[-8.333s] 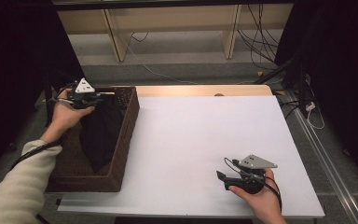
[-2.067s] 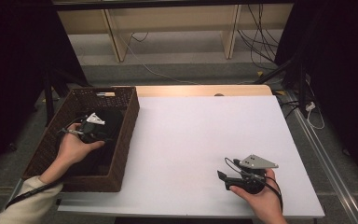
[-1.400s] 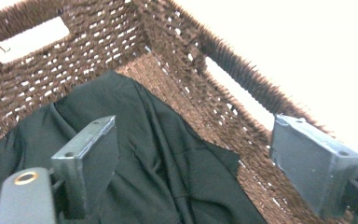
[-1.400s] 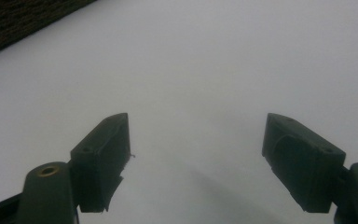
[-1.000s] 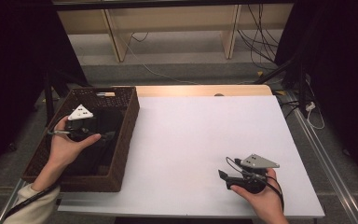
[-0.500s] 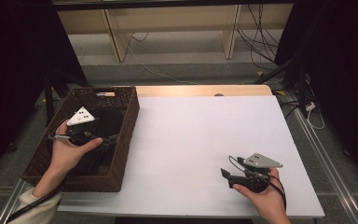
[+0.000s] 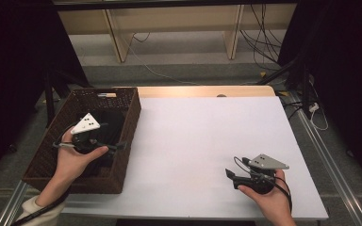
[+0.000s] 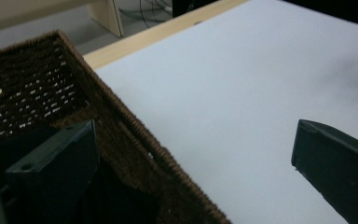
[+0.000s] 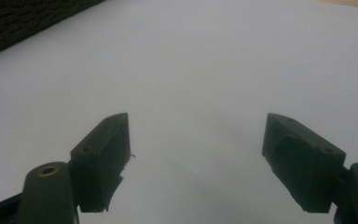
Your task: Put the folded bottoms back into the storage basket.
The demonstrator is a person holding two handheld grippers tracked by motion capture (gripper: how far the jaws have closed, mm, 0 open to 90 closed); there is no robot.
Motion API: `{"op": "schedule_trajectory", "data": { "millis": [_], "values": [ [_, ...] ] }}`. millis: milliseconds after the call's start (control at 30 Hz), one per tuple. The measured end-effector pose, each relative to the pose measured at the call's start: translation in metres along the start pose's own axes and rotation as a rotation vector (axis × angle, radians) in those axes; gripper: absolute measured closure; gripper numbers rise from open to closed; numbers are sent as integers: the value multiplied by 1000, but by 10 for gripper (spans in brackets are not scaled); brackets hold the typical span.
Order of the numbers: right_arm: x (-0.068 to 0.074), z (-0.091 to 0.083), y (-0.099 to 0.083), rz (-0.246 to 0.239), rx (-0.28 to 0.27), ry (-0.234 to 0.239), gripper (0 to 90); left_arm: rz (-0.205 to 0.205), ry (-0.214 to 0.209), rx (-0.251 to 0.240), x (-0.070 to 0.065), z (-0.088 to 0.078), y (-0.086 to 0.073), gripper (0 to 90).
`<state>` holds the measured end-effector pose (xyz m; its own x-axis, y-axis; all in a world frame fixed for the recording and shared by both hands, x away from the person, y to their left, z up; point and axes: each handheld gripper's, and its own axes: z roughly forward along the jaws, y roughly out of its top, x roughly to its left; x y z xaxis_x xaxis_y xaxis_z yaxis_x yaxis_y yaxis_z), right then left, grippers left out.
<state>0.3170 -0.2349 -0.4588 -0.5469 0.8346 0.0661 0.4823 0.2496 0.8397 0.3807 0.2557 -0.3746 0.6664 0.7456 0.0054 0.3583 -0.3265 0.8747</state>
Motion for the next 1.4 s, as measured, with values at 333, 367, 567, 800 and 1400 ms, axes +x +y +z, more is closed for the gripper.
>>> {"op": "schedule_trajectory", "data": {
  "millis": [333,367,567,800,1400],
  "values": [
    [-4,-4,-1,0,-9,-7,242,28,-56,-1,-22,0,4,4],
    [-4,-4,-1,0,-9,-7,242,29,-58,-2,-23,0,4,3],
    [-7,-6,-2,1,-12,-12,242,38,-66,-10,-32,1,1,10],
    [-8,-8,-2,-2,-13,-16,242,50,-81,1,-40,3,0,10],
    [-7,-6,-3,-4,-11,-14,241,65,-88,-2,-48,4,1,13]
  ]
}}
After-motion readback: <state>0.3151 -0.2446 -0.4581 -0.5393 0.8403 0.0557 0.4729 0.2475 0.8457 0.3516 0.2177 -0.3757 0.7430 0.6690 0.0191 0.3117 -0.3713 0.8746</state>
